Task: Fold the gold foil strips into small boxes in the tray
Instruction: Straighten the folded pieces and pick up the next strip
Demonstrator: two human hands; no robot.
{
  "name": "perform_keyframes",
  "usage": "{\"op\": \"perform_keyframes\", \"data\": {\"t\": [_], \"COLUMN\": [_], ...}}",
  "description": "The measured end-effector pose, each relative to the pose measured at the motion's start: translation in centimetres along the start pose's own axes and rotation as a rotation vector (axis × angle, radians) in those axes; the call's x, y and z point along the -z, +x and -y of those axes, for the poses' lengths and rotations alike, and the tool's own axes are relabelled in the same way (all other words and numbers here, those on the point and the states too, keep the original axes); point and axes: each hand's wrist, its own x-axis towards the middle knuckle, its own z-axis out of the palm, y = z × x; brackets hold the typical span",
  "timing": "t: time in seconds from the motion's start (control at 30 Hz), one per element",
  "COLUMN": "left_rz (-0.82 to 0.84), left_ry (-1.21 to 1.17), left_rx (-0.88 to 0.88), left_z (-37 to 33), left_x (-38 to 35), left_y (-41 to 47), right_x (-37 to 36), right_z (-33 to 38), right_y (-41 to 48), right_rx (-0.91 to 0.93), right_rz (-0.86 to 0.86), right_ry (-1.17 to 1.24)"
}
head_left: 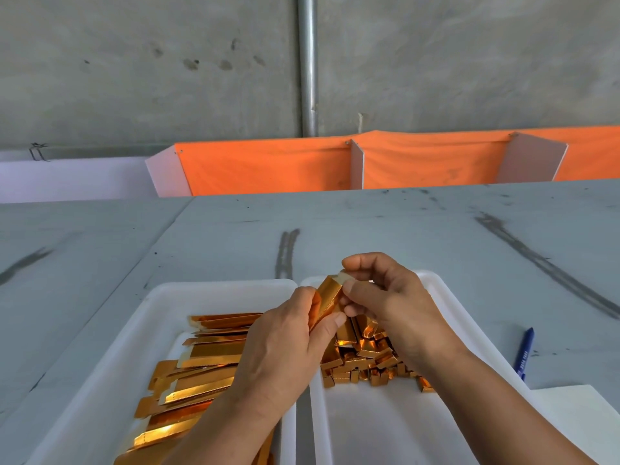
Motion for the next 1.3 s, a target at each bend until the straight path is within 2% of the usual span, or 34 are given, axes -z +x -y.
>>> {"op": "perform_keyframes", "data": {"t": [0.1, 0.27, 0.33, 0.47, 0.57, 0.63, 0.83, 1.0, 1.17, 1.3], "left_rz": [-0.006, -0.015, -0.001, -0.003, -0.029, -0.055, -0.05, -0.056, -0.04, -0.111], "left_ry": [-0.002, 0.03, 0.058, 0.147, 0.198, 0.242, 0.35, 0.391, 0.305, 0.165], "left_rx": [0.001, 0.006, -0.002, -0.016, -0.004, -0.017, -0.026, -0.02, 0.009, 0.009], "left_z": [0.0, -0.2, -0.3, -0.5, -0.7, -0.8, -1.6, -1.7, -1.7, -1.1], "left_x": [0.0, 0.3, 0.3, 0.1, 0.2, 0.4, 0.6, 0.5, 0.5, 0.2], "left_y": [0.0, 0.1, 0.1, 0.1, 0.1, 0.1, 0.0, -0.1, 0.0, -0.1], "right_x": [-0.1, 0.2, 0.2, -0.4, -0.5, -0.5, -0.7, -0.6, -0.7, -0.3], "right_z": [0.0, 0.1, 0.1, -0.2, -0.3, -0.3, -0.6, -0.6, -0.2, 0.1], "right_y": [0.1, 0.1, 0.0, -0.5, -0.5, -0.4, -0.1, -0.1, -0.4, -0.2], "right_rx": [0.009, -0.07, -0.036, 0.173, 0.25, 0.219, 0.047, -0.106, -0.087, -0.025], "right_rz": [-0.002, -0.027, -0.053, -0.126, -0.175, -0.165, -0.173, -0.079, -0.033, -0.132], "right_ry": [-0.005, 0.128, 0.003, -0.445, -0.608, -0.583, -0.307, -0.101, -0.179, -0.119]}}
